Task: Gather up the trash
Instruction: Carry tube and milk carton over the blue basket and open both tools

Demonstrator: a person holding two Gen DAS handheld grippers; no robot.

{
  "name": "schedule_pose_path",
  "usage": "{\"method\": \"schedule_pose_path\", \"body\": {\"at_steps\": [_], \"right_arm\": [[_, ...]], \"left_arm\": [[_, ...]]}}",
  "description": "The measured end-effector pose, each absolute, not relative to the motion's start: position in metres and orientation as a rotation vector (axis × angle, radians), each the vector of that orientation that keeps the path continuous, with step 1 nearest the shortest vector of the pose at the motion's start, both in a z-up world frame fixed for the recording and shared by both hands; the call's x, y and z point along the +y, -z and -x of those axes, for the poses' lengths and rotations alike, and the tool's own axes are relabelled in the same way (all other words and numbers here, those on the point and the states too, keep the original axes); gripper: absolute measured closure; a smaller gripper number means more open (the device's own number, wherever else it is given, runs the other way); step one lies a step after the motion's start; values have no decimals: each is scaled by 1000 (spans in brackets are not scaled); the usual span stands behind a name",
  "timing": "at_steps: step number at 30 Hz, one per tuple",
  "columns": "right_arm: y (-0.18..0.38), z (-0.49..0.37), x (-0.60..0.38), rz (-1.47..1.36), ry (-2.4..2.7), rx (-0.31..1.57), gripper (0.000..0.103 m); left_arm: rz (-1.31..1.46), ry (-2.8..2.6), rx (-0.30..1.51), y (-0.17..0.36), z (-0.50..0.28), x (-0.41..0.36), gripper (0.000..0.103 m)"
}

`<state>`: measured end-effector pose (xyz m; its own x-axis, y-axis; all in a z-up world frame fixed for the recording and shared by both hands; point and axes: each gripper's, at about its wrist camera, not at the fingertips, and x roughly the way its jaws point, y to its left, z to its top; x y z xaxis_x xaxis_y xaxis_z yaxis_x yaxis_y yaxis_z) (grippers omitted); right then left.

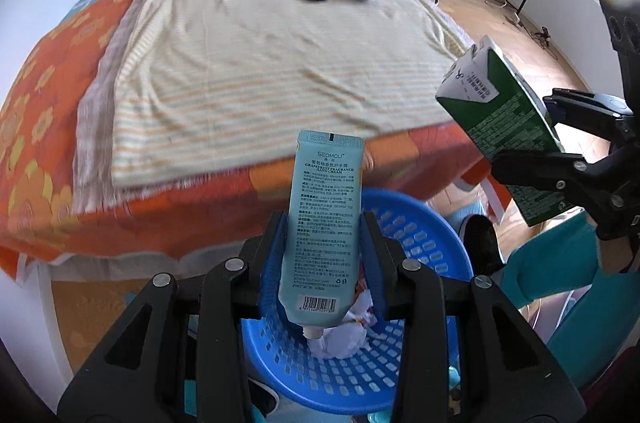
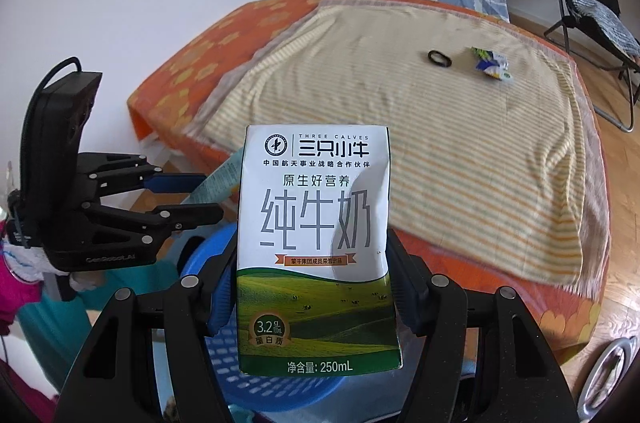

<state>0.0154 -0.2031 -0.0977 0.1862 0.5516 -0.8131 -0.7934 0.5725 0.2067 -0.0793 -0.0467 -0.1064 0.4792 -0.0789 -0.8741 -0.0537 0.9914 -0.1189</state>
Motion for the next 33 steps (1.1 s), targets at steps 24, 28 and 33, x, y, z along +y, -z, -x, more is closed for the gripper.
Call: {"method": "schedule_pose_path", "body": {"at_steps": [24,28,33], "right_arm": [[160,36,-210,370,-997,1156,38],[166,39,-207,379,-1007,1173,38],[169,42,-203,400,-1007,1181,38]], "left_arm": [[151,22,1194,155,114,-64,66],[157,25,1202,158,116,-64,66],[154,29,1207,159,116,-65,65]]}}
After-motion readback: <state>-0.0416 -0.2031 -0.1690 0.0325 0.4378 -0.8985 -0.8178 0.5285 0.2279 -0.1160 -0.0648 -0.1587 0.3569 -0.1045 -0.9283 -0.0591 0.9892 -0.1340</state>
